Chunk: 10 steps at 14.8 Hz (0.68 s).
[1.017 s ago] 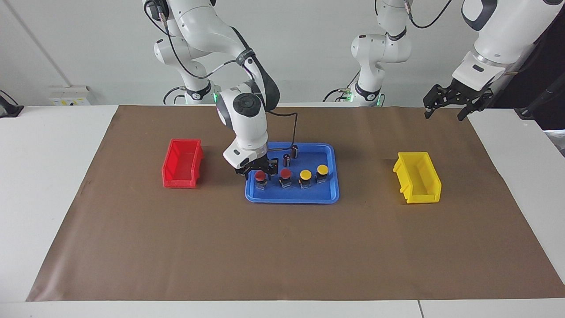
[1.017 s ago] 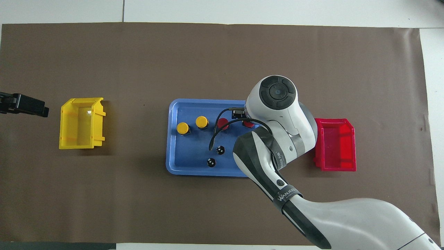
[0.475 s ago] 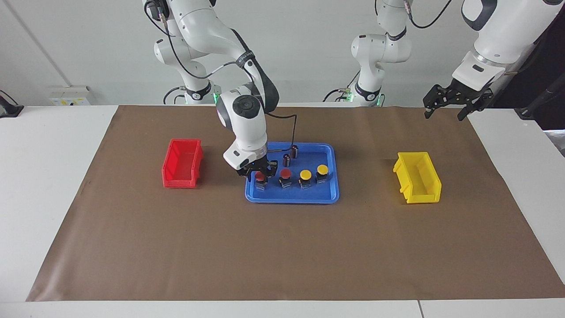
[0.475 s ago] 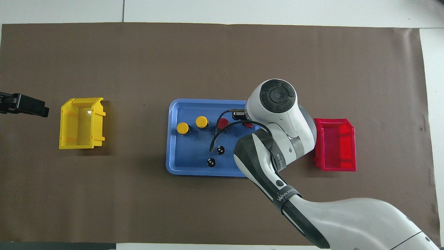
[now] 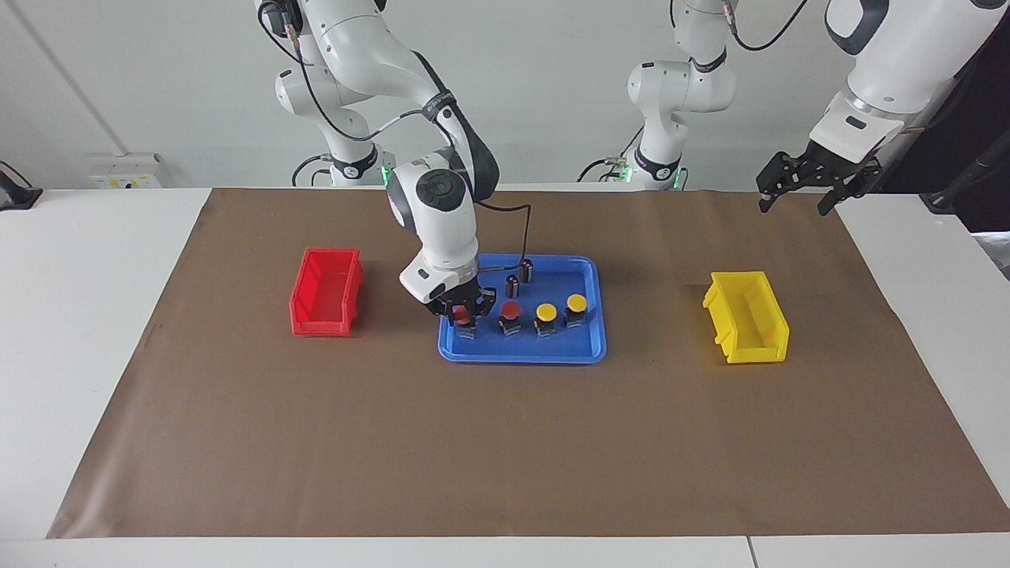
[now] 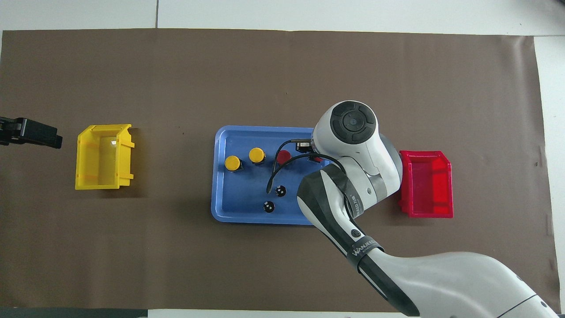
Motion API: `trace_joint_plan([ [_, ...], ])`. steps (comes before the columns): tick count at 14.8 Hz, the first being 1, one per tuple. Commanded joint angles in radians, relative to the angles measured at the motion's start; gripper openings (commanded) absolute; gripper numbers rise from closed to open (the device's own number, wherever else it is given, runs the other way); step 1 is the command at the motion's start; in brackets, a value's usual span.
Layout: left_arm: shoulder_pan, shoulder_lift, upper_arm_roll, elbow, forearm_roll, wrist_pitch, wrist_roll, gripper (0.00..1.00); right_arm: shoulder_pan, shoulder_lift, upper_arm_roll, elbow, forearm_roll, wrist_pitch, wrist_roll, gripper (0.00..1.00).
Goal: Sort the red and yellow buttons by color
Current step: 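Reach the right gripper to the tray and grasp a red button, then drop the red button in the red bin while the left gripper reaches the tray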
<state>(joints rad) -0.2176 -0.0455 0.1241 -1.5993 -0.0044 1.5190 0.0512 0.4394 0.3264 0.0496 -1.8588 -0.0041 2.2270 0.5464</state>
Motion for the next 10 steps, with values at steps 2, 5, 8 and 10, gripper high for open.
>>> trace_joint_plan([
  [2, -0.020, -0.019, -0.003, -0.068, 0.018, 0.110, -0.114, 0.96, -0.022, -0.012, 0.004, 0.082, -0.011, -0.094, -0.016, 0.17],
  [5, -0.106, -0.014, -0.017, -0.166, 0.009, 0.234, -0.249, 0.91, -0.065, -0.100, -0.004, 0.126, -0.010, -0.260, -0.126, 0.17],
  [8, -0.239, 0.021, -0.018, -0.255, 0.004, 0.394, -0.442, 0.82, -0.222, -0.252, -0.004, 0.017, -0.005, -0.343, -0.332, 0.17],
  [10, -0.310, 0.084, -0.017, -0.254, -0.040, 0.443, -0.467, 0.82, -0.334, -0.321, -0.004, -0.048, 0.007, -0.354, -0.481, 0.17],
])
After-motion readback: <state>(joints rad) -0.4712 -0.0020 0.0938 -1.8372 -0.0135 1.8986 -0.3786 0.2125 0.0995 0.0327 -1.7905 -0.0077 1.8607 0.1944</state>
